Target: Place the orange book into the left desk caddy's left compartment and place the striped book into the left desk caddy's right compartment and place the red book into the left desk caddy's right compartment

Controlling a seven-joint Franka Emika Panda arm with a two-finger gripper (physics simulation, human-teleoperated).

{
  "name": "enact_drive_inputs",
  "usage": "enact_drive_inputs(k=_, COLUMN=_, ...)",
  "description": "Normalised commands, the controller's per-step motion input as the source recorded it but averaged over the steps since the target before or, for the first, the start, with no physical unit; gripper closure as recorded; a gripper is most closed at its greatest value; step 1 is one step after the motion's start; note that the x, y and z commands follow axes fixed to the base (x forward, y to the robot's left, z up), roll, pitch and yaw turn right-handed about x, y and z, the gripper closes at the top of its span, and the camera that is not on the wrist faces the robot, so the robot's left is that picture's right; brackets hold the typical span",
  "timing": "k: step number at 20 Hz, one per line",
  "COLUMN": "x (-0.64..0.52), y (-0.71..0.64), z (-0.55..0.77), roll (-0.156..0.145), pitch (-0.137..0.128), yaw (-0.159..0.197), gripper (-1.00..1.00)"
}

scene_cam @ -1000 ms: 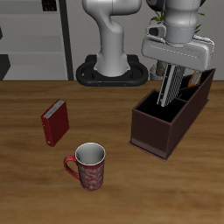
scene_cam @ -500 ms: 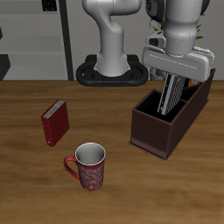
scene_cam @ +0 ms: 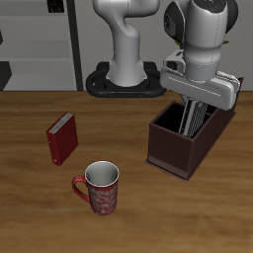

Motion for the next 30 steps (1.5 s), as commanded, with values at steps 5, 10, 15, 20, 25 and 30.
enact_drive_inputs(k=5, x=0.07, y=0.04, z=-0.17, roll=0.001, pitch=0.033, yaw=0.020, gripper=1.00)
enact_drive_inputs(k=10, x=0.05, y=0.01, z=-0.14, roll=0.020, pitch=0.092, yaw=-0.012, gripper=-1.00)
enact_drive_inputs(k=15, x=-0.06, y=-0.06, z=0.08, roll=-0.001, pitch=-0.007, yaw=-0.005, gripper=-1.00)
enact_drive_inputs(k=20, x=-0.02, y=-0.11, z=0.09, roll=-0.013, pitch=-0.014, yaw=0.003, gripper=-1.00)
enact_drive_inputs(k=25, x=-0.03, y=-0.19, z=0.14, roll=-0.019, pitch=-0.025, yaw=0.021, gripper=-1.00)
enact_drive_inputs(k=30, x=-0.01, y=-0.48, z=0.23, roll=-0.017, pitch=-0.029, yaw=0.082, gripper=-1.00)
